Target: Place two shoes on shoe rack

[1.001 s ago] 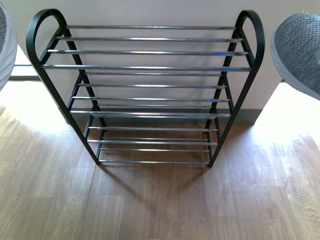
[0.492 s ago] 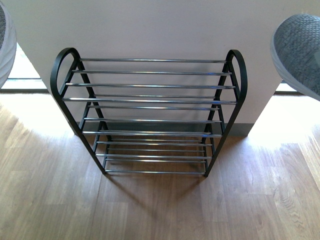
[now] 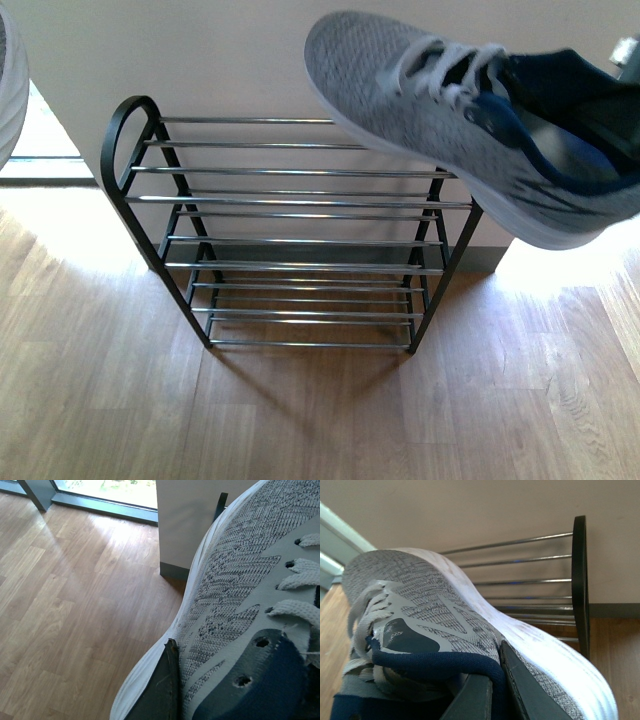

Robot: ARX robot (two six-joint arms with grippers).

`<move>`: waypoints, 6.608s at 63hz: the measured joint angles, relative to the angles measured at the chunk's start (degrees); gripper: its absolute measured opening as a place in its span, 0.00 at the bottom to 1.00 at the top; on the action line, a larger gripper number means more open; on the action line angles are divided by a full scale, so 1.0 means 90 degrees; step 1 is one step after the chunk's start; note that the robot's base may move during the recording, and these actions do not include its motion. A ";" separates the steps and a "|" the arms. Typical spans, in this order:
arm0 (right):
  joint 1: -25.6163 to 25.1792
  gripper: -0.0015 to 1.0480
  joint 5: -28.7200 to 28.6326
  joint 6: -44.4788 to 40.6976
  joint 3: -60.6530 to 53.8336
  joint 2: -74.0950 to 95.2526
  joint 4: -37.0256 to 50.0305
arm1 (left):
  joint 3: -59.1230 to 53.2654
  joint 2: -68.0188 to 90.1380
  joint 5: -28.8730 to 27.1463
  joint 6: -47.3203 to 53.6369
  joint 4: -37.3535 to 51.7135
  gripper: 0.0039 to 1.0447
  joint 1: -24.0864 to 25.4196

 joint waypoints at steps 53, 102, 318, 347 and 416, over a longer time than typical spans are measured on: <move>0.0770 0.01 0.3449 0.3832 0.4913 0.3995 -0.3825 | 0.0000 0.0000 0.0007 0.0000 0.0000 0.01 0.0000; 0.0289 0.48 0.3070 0.3577 0.6093 0.4677 -0.3271 | 0.0000 0.0000 0.0002 0.0002 0.0000 0.01 0.0000; -0.1511 0.02 0.0702 -0.2715 -0.3014 -0.9986 -0.4762 | -0.0002 0.0000 0.0012 0.0002 0.0000 0.01 0.0000; -0.1511 0.35 0.0704 -0.2725 -0.3014 -0.9993 -0.4762 | 0.0000 0.0000 0.0007 0.0002 0.0000 0.01 0.0000; -0.1511 0.91 0.0704 -0.2722 -0.3014 -0.9998 -0.4762 | 0.8412 1.1477 0.2004 -0.3529 0.1205 0.01 -0.1637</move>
